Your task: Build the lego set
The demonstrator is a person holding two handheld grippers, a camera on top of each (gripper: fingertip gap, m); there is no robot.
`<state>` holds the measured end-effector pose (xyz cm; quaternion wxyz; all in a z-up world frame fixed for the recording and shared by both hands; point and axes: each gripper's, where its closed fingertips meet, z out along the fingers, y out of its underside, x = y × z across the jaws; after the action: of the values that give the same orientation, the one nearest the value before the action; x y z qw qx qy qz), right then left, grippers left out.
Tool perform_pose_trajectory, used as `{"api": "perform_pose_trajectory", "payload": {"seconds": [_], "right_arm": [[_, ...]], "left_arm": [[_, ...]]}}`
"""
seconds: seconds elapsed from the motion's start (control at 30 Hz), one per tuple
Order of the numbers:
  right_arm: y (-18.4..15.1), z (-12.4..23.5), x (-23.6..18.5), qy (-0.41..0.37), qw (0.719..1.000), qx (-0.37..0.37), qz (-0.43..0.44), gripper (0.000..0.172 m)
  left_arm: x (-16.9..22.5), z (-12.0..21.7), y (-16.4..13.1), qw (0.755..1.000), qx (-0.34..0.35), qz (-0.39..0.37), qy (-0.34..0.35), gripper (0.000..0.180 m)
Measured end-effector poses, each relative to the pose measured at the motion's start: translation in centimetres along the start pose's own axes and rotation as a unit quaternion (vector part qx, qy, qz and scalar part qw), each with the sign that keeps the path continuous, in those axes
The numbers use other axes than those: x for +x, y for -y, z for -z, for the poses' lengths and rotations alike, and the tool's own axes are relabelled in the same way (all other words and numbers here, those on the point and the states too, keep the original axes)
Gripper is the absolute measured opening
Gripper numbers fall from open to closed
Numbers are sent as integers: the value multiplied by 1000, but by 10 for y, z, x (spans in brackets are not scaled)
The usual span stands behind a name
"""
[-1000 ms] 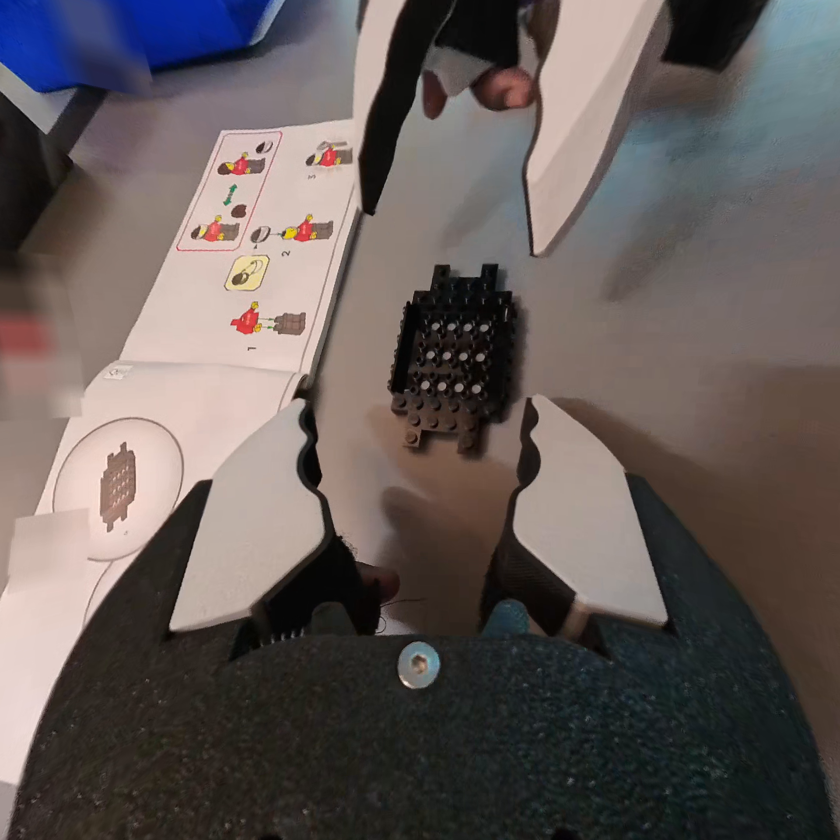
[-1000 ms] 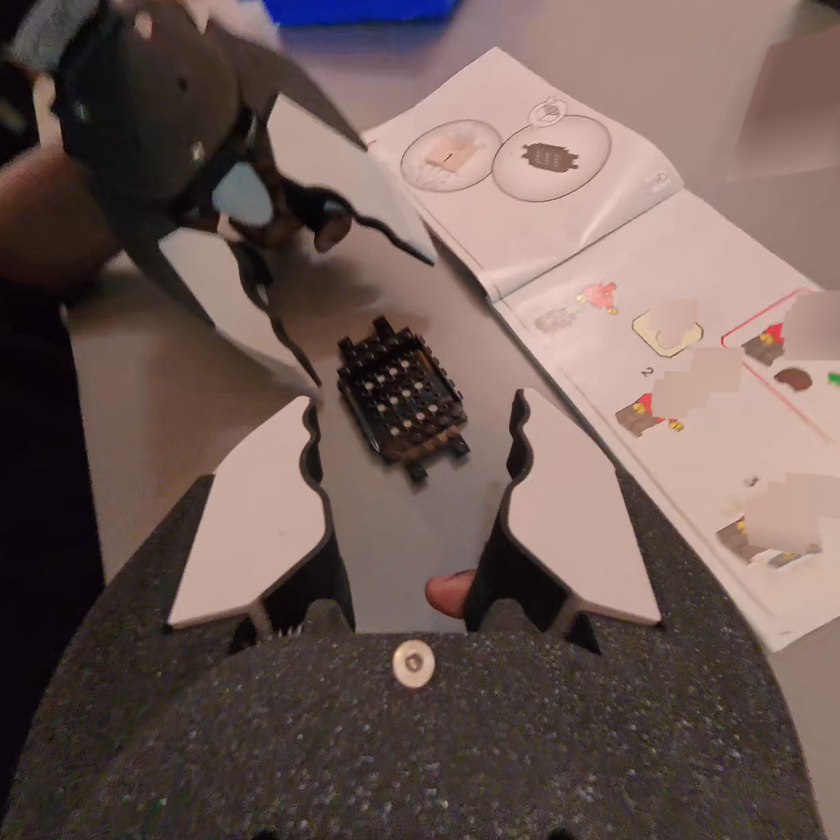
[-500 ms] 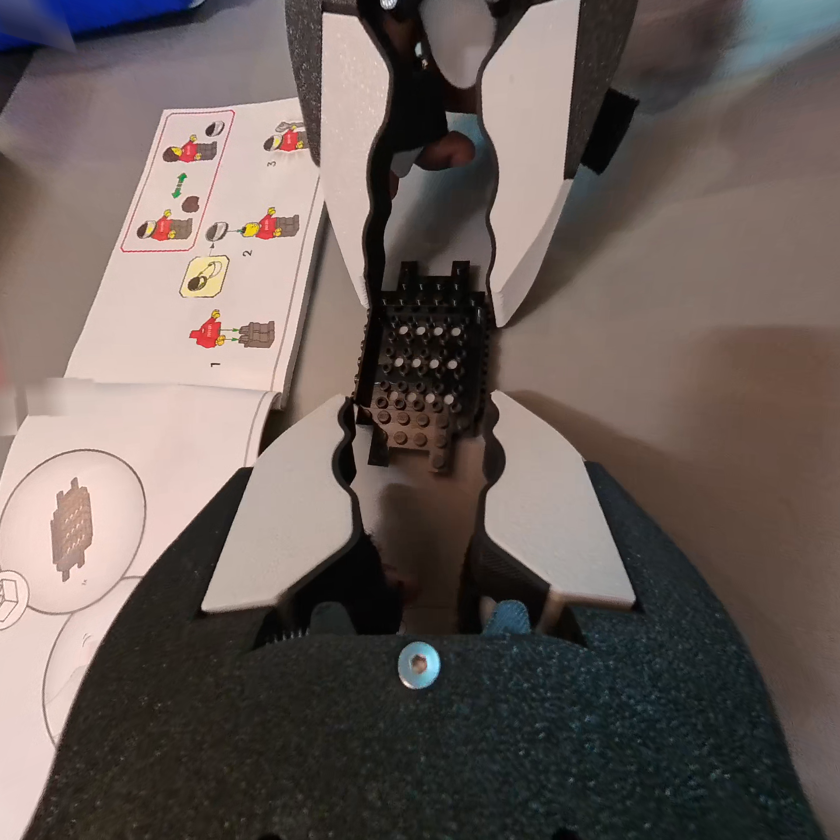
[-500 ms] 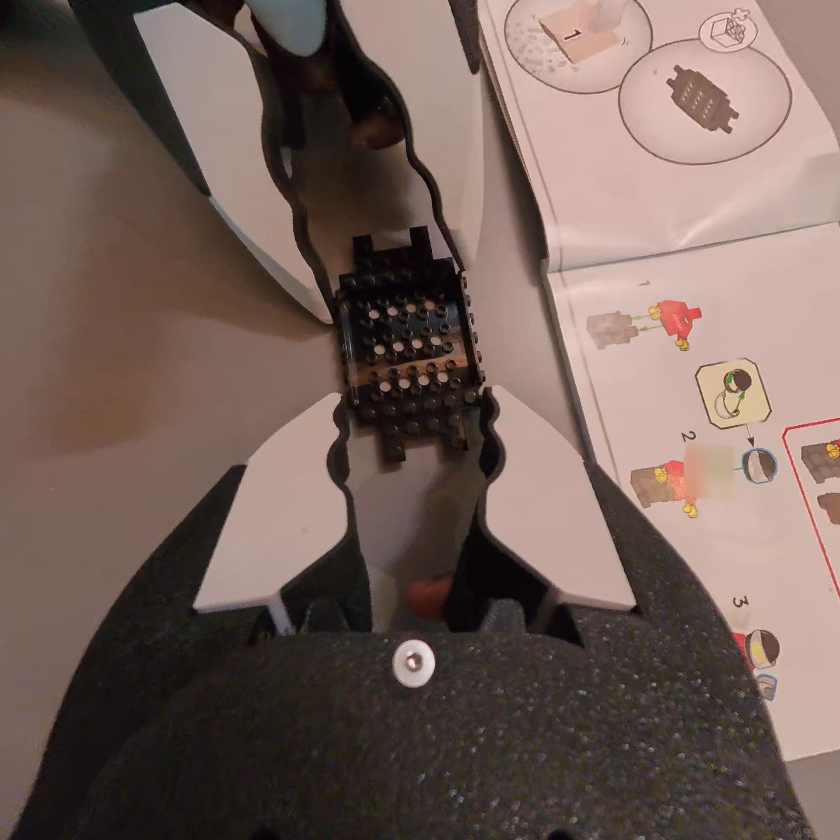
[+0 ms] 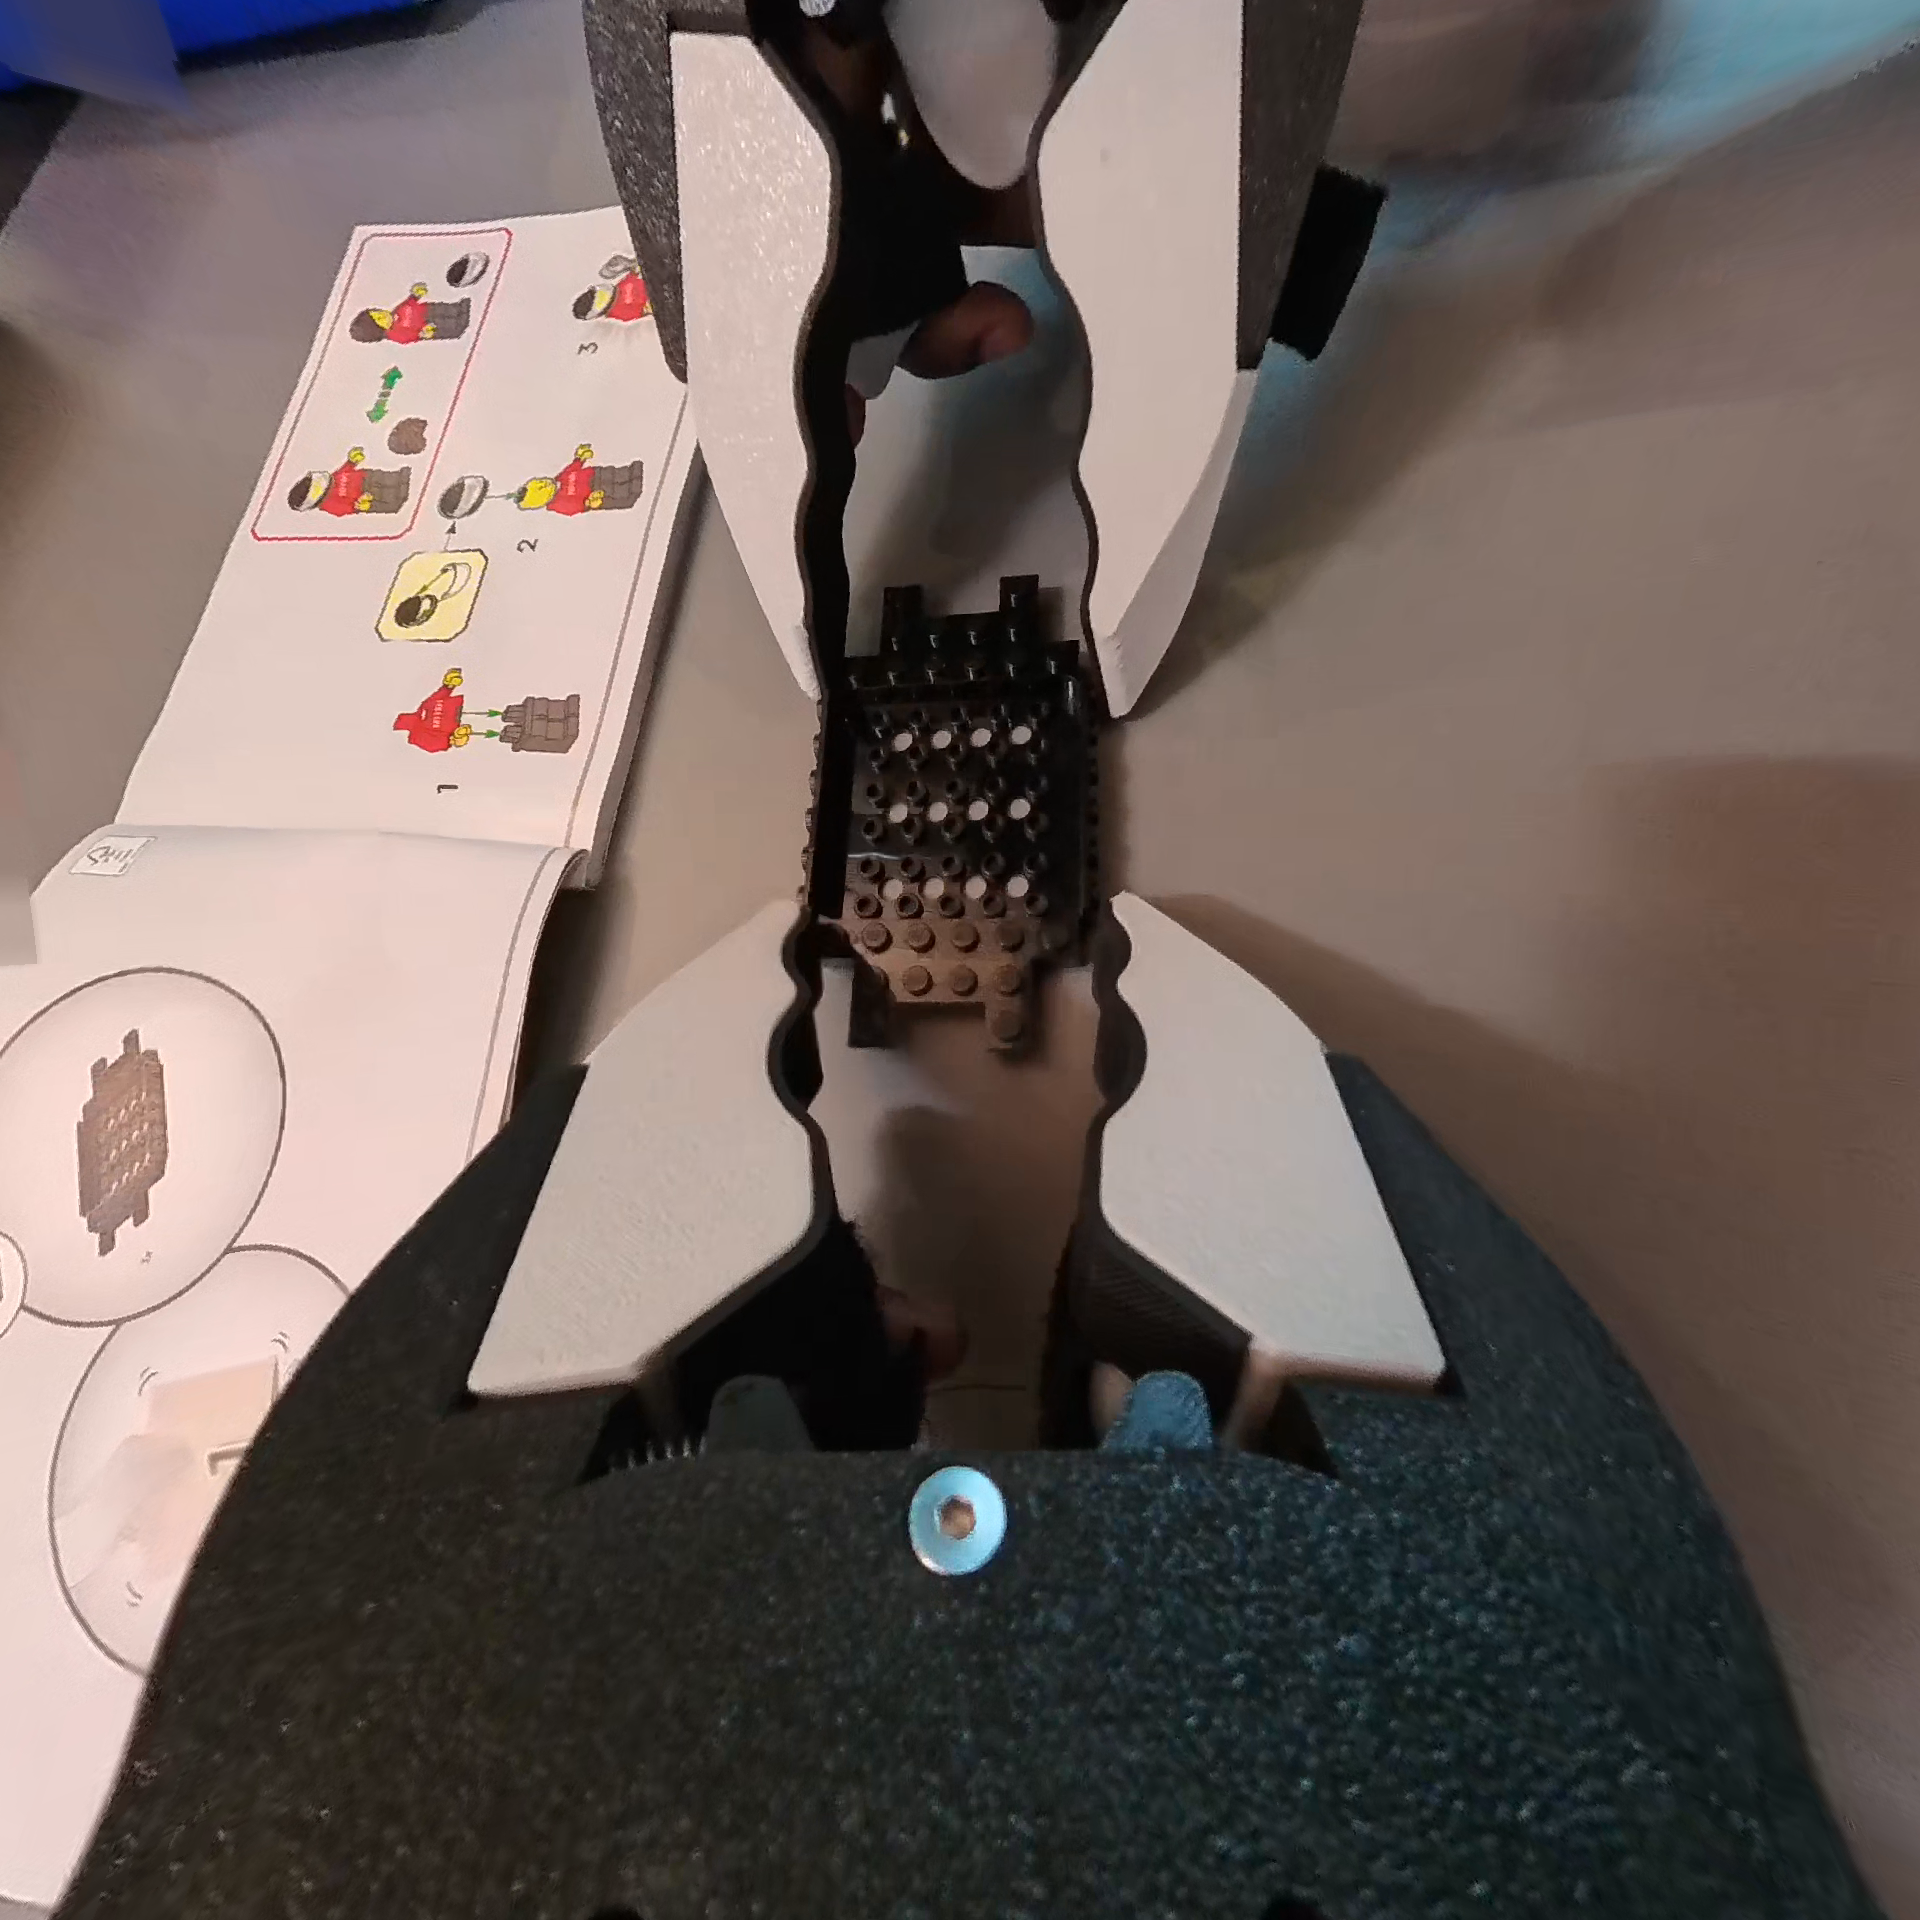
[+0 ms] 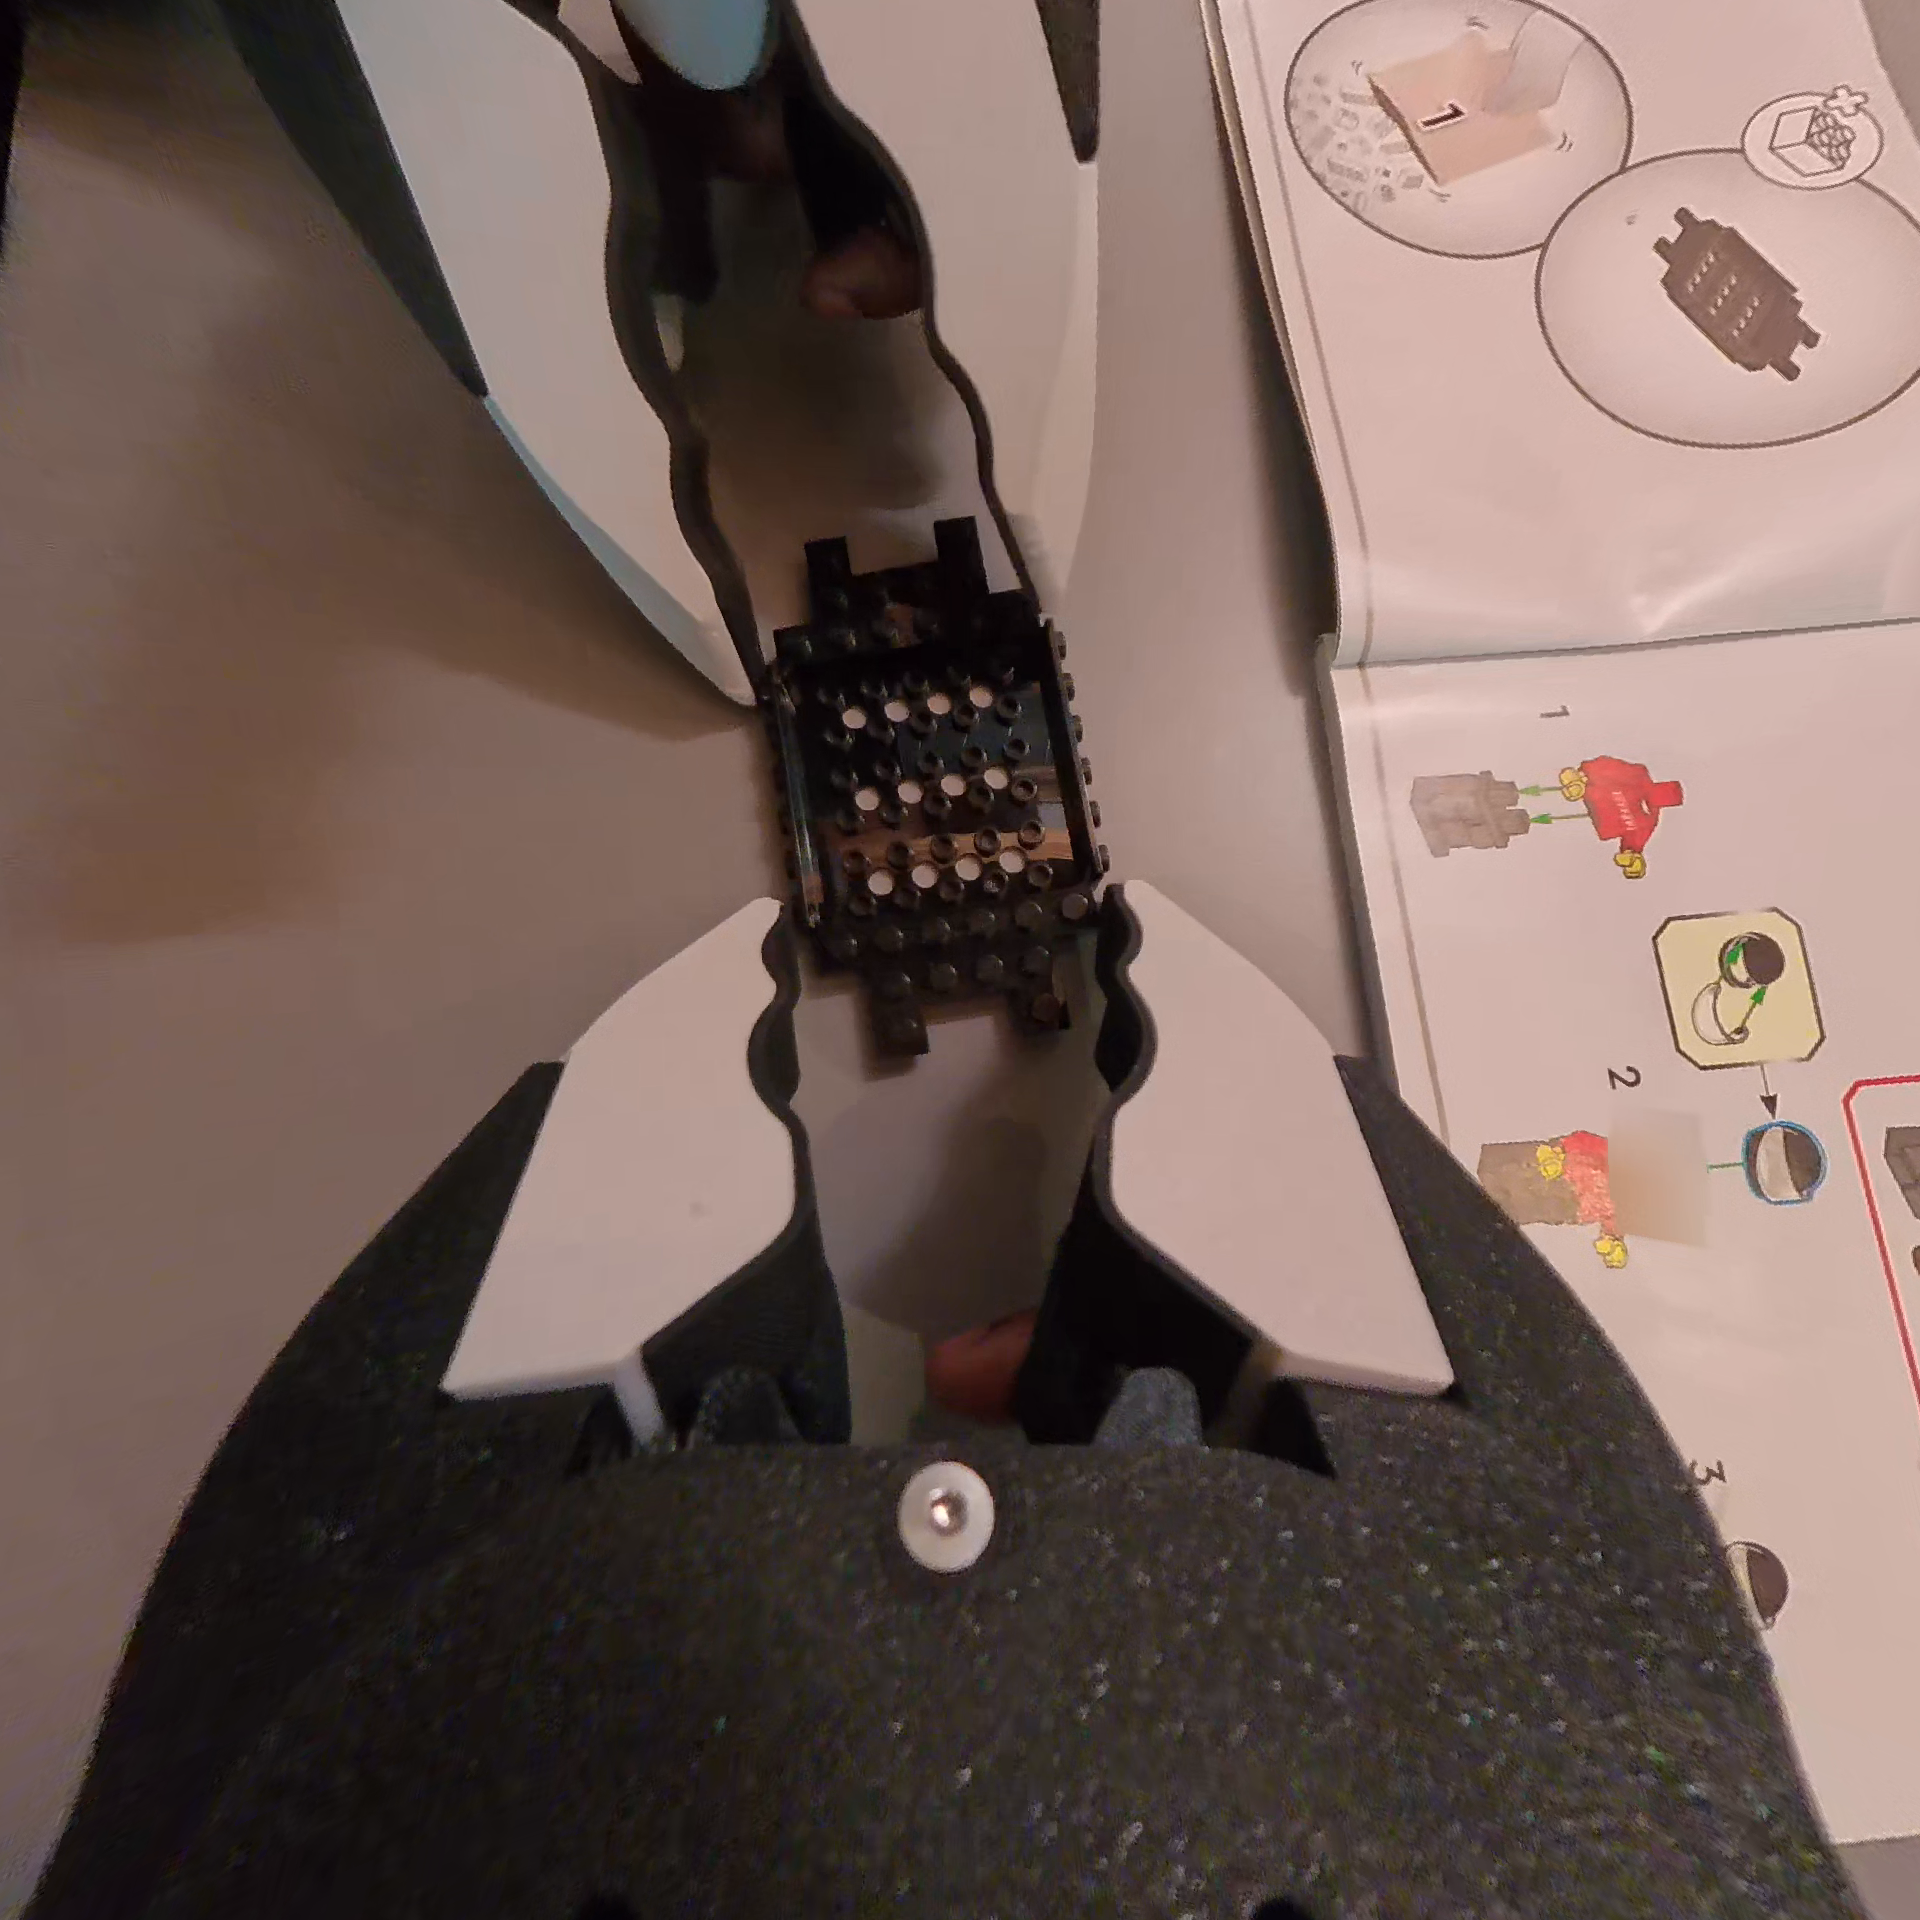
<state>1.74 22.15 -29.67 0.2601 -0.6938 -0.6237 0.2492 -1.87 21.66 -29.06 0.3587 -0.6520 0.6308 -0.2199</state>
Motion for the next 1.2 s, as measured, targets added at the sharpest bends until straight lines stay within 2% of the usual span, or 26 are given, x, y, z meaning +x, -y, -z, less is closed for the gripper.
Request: {"api": "perform_pose_trajectory", "payload": {"seconds": [0.57, 1.2], "right_arm": [[3, -3, -2, -17, 999, 19, -23, 55], [7, -6, -4, -41, 997, 44, -46, 56]], "left_arm": [[-7, 0, -1, 1000, 2, 17, 13, 62], [-3, 0, -1, 1000, 3, 14, -1, 55]]}}
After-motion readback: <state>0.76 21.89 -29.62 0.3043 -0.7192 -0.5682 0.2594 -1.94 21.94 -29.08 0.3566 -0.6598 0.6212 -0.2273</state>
